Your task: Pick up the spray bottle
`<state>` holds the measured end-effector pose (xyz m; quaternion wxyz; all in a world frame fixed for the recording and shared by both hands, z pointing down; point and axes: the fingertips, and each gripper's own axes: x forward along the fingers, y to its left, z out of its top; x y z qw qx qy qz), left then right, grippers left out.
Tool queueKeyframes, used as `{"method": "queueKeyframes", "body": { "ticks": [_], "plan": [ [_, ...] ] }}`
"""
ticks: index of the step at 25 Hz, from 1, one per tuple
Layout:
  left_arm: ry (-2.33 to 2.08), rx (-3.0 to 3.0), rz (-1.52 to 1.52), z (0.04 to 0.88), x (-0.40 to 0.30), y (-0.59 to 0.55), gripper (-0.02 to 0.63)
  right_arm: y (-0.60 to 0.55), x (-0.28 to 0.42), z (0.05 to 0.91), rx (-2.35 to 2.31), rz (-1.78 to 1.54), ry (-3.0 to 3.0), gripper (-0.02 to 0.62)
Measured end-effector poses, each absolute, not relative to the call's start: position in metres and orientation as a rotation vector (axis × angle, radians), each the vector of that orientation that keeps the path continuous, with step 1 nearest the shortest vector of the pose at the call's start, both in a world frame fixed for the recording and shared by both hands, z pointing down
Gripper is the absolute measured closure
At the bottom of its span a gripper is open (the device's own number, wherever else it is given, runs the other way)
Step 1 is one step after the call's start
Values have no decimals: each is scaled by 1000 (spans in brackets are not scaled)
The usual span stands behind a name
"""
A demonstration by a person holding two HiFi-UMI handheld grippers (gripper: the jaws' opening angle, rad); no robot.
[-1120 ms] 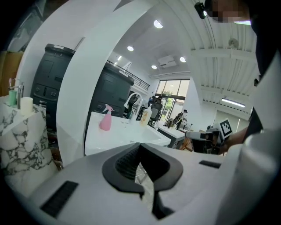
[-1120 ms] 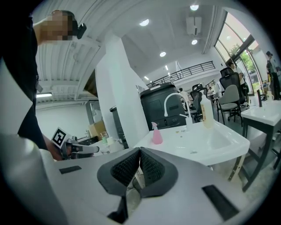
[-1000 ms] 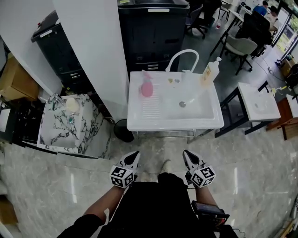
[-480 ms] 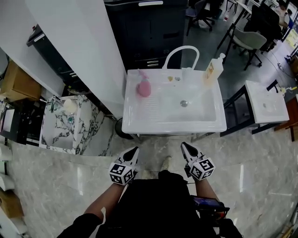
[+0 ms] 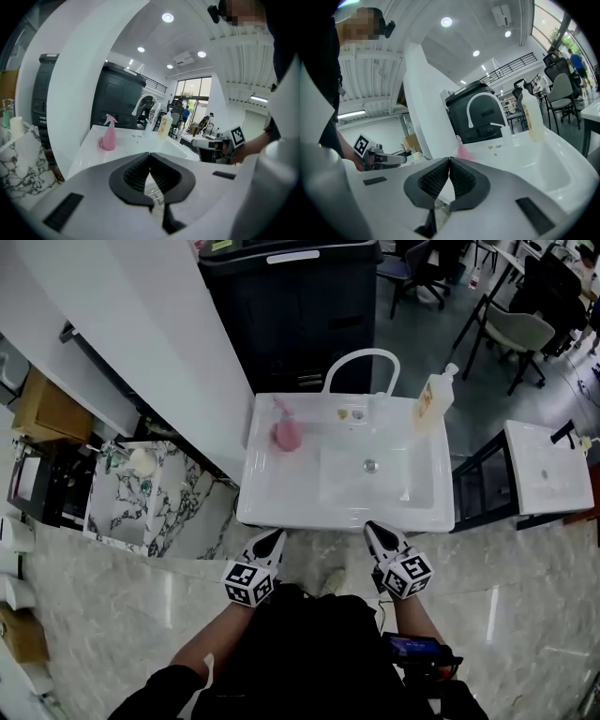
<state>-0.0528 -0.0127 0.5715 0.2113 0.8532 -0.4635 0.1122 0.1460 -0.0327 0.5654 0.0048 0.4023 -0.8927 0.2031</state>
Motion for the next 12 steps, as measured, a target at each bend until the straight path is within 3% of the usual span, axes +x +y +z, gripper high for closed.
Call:
{"method": "queueKeyframes", "body": {
  "ticks": [12],
  "plan": [
    [-1308, 2331, 348, 585, -58, -58, 597, -78, 145, 576, 1235, 683, -2774, 569]
  ]
}}
